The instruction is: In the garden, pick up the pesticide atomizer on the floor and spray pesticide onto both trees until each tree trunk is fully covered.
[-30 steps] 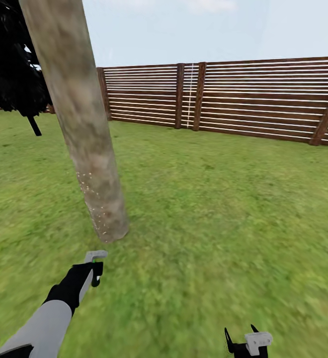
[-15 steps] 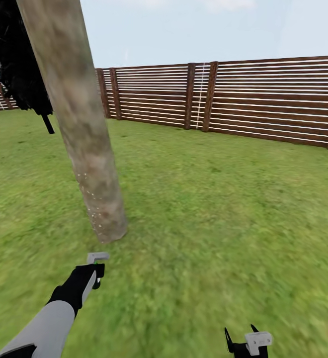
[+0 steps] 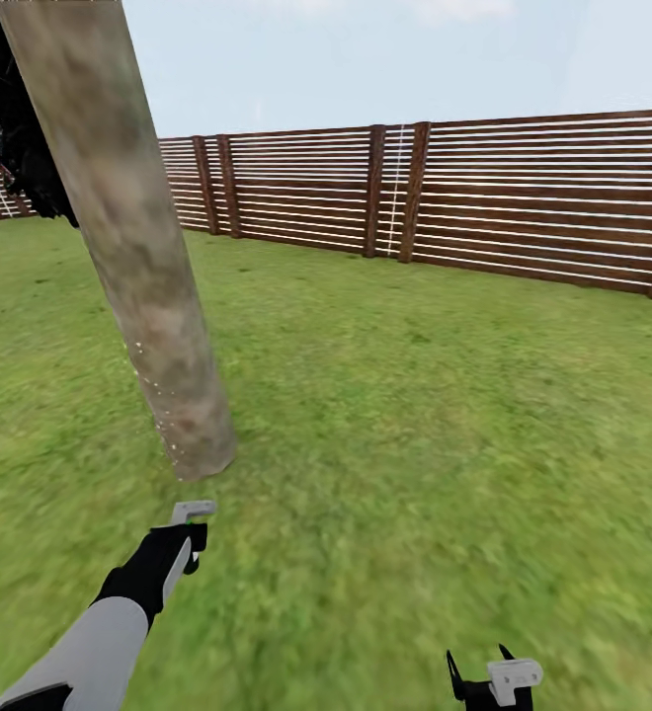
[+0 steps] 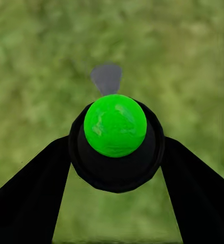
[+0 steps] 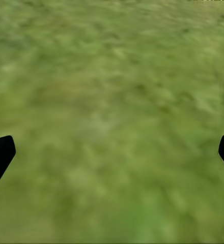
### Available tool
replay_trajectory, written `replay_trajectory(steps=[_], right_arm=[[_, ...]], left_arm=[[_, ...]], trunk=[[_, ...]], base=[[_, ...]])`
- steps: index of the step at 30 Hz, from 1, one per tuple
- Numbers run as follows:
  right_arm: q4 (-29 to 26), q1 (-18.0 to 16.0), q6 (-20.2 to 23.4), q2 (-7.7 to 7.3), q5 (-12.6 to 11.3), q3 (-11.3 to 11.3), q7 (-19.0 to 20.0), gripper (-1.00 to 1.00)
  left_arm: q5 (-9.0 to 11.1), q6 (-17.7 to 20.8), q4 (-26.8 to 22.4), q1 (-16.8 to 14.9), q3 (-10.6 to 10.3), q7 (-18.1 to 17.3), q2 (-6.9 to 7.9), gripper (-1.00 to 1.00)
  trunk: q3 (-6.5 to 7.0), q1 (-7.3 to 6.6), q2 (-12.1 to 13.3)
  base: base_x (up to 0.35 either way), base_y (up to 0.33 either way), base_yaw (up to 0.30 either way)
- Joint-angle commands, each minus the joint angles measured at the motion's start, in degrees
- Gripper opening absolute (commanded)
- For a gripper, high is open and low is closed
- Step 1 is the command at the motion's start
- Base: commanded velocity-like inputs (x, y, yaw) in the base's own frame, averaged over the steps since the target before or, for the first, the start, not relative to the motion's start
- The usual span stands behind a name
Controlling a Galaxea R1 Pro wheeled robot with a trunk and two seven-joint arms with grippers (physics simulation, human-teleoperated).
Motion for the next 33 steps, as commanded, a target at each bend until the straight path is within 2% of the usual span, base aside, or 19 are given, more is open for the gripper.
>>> replay_trajectory(steps=[1,10,20,33], right_arm=[[0.0,0.0,0.0,0.0,0.0,0.0,0.0,1.0],[0.1,0.0,0.0,0.0,0.0,0.0,0.0,1.0],[0.1,0.0,0.0,0.0,0.0,0.0,0.0,1.0],[0.1,0.0,0.0,0.0,0.0,0.0,0.1,1.0]], left_arm=[[0.0,0.0,0.0,0.0,0.0,0.0,-0.04,-1.0],[0.0,0.0,0.0,0.0,0.0,0.0,-0.06,-1.0],[0.0,0.0,0.0,0.0,0.1,0.0,0.0,-1.0],[0.0,0.0,0.0,0.0,0.1,0.0,0.0,-1.0]], trunk=[[0.0,0.0,0.0],[0.0,0.0,0.0],[0.0,0.0,0.0],[0.0,0.0,0.0]], base=[[0.0,-0.27,0.234],[0.029,-0.269,0.251],[0.219,-0.21,0.036],[0.193,-0.219,0.263]])
